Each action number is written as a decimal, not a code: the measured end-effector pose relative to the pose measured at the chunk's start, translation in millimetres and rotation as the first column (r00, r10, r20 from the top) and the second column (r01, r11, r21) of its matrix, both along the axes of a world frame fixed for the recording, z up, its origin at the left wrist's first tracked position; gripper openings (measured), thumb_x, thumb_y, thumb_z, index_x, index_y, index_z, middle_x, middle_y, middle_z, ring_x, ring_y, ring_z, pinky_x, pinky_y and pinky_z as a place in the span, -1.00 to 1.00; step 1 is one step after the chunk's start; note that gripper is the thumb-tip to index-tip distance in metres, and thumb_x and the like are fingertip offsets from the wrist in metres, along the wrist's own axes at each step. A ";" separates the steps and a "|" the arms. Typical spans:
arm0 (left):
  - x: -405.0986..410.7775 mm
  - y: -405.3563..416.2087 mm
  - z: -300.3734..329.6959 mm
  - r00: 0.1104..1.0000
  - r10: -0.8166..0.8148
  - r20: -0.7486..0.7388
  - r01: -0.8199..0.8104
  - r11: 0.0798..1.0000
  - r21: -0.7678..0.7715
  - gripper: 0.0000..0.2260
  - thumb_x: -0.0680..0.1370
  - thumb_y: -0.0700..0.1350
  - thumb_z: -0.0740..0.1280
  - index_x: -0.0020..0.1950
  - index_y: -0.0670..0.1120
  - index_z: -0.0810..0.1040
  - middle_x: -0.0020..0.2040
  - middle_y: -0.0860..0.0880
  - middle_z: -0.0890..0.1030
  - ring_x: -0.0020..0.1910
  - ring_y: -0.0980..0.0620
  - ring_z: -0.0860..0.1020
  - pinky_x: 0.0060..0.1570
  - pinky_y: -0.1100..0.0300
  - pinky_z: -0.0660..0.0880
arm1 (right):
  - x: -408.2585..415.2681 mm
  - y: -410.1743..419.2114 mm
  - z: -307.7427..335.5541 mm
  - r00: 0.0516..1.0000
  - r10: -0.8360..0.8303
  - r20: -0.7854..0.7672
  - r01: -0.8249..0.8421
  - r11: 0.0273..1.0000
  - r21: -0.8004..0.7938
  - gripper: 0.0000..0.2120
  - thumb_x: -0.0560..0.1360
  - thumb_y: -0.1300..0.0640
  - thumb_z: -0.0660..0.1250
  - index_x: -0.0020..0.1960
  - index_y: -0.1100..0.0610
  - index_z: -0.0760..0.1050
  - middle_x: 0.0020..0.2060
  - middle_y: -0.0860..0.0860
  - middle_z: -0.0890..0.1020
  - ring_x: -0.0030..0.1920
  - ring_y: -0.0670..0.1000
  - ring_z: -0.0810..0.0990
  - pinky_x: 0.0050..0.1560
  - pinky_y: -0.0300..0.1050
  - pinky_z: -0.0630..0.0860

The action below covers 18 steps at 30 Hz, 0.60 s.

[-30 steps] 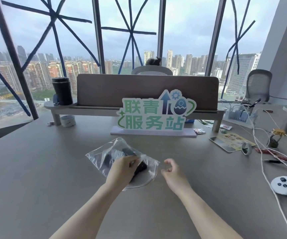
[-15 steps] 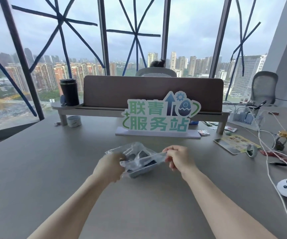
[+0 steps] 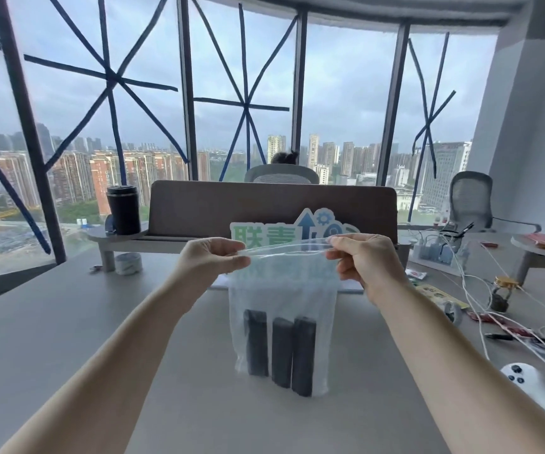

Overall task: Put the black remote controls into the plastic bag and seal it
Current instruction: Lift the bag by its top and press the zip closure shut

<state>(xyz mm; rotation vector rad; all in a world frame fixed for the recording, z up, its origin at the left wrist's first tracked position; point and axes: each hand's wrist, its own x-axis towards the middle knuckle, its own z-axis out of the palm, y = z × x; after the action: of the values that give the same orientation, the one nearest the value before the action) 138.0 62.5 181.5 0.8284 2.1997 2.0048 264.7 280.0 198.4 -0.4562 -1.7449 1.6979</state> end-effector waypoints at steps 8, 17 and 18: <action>6.0 10.5 -21.0 0.954 0.175 -0.245 -0.206 0.973 -0.107 -0.82 0.42 -0.20 0.44 -0.28 0.09 0.64 -0.34 -0.06 0.67 -0.45 0.08 0.57 -0.30 0.16 0.55 | 24.7 4.2 14.8 0.996 -0.085 0.037 0.080 0.988 0.132 -0.88 0.47 0.27 0.42 -0.24 0.22 0.66 -0.47 0.06 0.68 -0.65 -0.07 0.45 -0.63 -0.27 0.42; 32.3 30.2 -8.9 0.999 0.023 -0.045 -0.017 0.991 0.134 -0.88 0.50 -0.27 0.33 -0.23 -0.13 0.57 -0.32 0.03 0.65 -0.42 0.10 0.48 -0.50 0.25 0.41 | 49.5 22.2 26.8 0.979 -0.204 0.030 0.191 0.954 0.232 -0.87 0.44 0.24 0.42 -0.27 0.24 0.67 -0.55 0.00 0.60 -0.69 -0.07 0.37 -0.64 -0.29 0.30; 35.8 33.1 -6.2 1.000 0.011 -0.027 -0.006 0.987 0.159 -0.88 0.50 -0.26 0.33 -0.23 -0.13 0.57 -0.33 0.04 0.64 -0.43 0.11 0.49 -0.48 0.25 0.44 | 51.4 25.6 28.4 0.969 -0.246 0.030 0.228 0.930 0.287 -0.85 0.42 0.22 0.43 -0.32 0.20 0.67 -0.60 -0.05 0.55 -0.67 -0.06 0.38 -0.58 -0.25 0.33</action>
<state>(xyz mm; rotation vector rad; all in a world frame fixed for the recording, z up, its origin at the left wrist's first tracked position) 173.7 95.6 175.3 0.8689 2.0820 2.2092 316.1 305.7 226.8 -0.5719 -1.8601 1.2547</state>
